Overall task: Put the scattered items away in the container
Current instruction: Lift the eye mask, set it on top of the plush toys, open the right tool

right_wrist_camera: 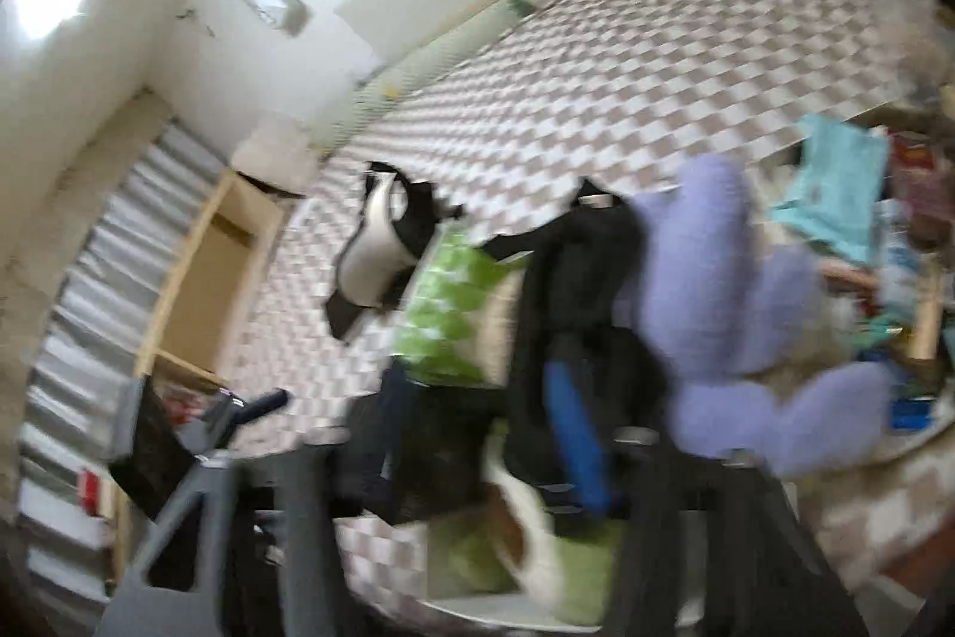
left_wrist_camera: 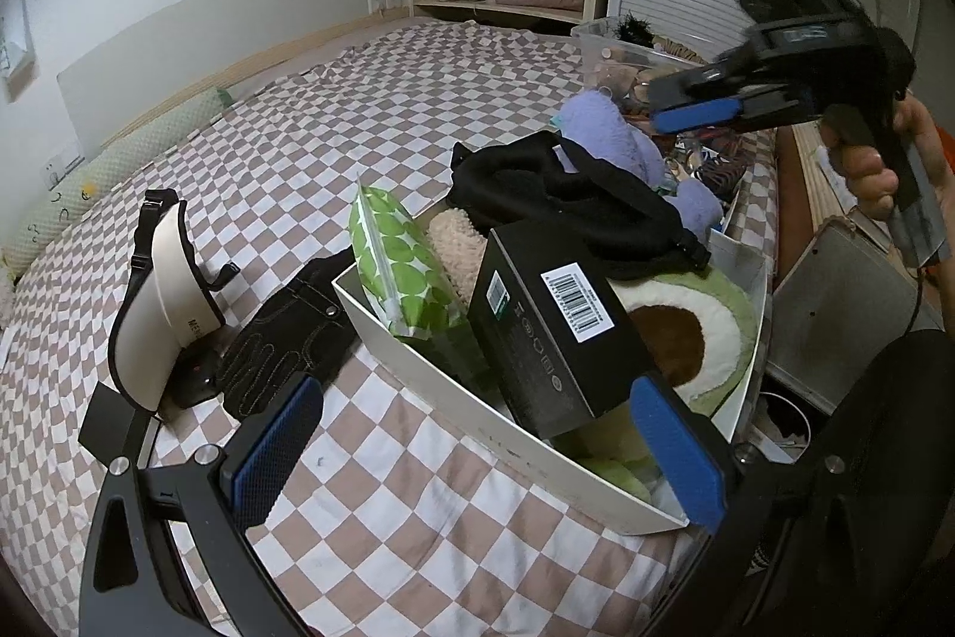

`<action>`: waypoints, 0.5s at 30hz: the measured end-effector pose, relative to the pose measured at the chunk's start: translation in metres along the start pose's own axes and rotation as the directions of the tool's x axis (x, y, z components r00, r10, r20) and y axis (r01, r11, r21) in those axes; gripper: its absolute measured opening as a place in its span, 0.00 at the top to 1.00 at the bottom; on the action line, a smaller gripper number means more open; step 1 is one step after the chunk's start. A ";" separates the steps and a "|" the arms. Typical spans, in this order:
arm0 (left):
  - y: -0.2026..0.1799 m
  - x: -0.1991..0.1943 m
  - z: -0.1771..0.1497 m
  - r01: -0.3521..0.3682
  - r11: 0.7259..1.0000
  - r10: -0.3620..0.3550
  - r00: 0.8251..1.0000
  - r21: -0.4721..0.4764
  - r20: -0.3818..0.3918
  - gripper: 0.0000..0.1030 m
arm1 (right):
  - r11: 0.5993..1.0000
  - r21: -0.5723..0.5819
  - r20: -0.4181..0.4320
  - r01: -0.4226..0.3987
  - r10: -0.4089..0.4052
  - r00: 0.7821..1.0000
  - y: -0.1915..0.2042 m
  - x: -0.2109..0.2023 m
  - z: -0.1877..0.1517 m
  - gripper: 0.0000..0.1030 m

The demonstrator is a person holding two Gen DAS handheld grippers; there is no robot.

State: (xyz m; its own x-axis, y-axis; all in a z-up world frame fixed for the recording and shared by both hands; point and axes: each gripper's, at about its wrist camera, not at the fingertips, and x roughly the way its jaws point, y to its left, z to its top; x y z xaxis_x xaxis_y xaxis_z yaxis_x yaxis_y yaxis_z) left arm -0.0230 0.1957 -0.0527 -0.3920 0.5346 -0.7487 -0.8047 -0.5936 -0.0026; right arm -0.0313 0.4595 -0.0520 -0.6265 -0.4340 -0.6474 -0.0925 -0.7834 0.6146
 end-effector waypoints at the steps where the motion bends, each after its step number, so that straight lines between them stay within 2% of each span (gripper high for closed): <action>1: 0.000 0.000 0.000 -0.001 1.000 0.001 1.000 0.000 -0.001 0.00 | 1.000 0.019 -0.028 -0.023 0.024 0.999 0.000 0.013 0.001 0.72; 5: 0.001 -0.001 -0.002 -0.003 1.000 0.003 1.000 -0.003 -0.004 0.00 | 0.999 0.034 -0.149 -0.001 0.006 0.989 -0.013 0.047 -0.004 0.75; 7: 0.001 -0.001 -0.003 -0.009 1.000 0.009 1.000 -0.006 -0.008 0.00 | 0.998 0.002 -0.205 0.068 -0.066 0.977 -0.018 0.061 -0.010 0.75; 9: 0.003 -0.001 -0.003 -0.010 1.000 0.010 1.000 -0.013 -0.011 0.00 | 0.988 -0.036 -0.222 0.153 -0.157 0.962 -0.024 0.063 -0.014 0.75; 13: 0.006 -0.003 -0.002 -0.011 1.000 0.011 1.000 -0.024 -0.005 0.00 | 0.981 -0.038 -0.221 0.189 -0.192 0.956 -0.035 0.056 -0.016 0.75; 15: 0.006 -0.003 -0.002 -0.015 0.999 0.015 1.000 -0.031 -0.001 0.00 | 0.983 -0.039 -0.211 0.182 -0.186 0.960 -0.032 0.050 -0.017 0.75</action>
State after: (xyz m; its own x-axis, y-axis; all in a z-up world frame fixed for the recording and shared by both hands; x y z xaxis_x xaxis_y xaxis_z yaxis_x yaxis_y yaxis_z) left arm -0.0262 0.1894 -0.0515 -0.4031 0.5250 -0.7495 -0.7846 -0.6198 -0.0122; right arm -0.0466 0.4557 -0.1115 -0.4212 -0.3647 -0.8304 -0.1744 -0.8660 0.4687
